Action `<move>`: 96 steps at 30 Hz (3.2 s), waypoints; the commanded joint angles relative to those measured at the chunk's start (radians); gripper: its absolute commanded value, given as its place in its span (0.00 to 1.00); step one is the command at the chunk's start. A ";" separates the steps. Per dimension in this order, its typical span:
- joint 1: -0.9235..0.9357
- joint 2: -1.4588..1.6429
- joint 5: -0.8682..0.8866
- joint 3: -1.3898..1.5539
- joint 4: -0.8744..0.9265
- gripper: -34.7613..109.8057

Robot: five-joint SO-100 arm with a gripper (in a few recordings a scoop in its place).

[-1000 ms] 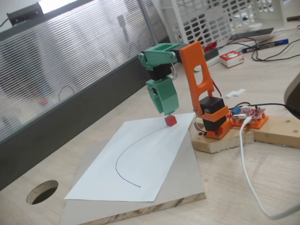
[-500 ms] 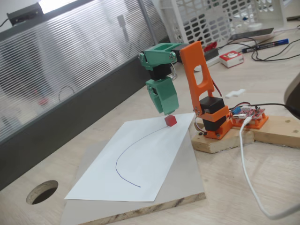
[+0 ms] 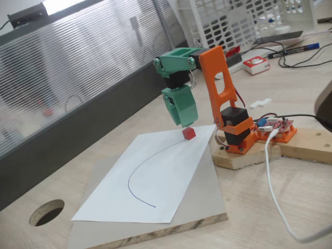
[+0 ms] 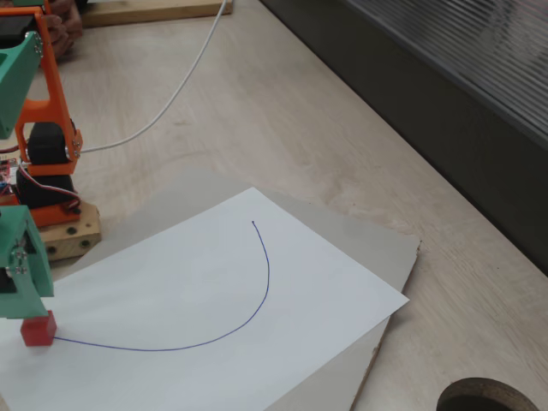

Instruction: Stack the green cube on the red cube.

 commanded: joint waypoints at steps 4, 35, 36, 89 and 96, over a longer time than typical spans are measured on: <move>0.008 0.023 0.018 0.071 0.009 0.27; 0.008 0.023 0.018 0.063 0.002 0.27; 0.008 0.023 0.018 0.063 0.002 0.27; 0.006 0.023 0.014 0.061 0.002 0.27; 0.006 0.023 0.014 0.061 0.002 0.27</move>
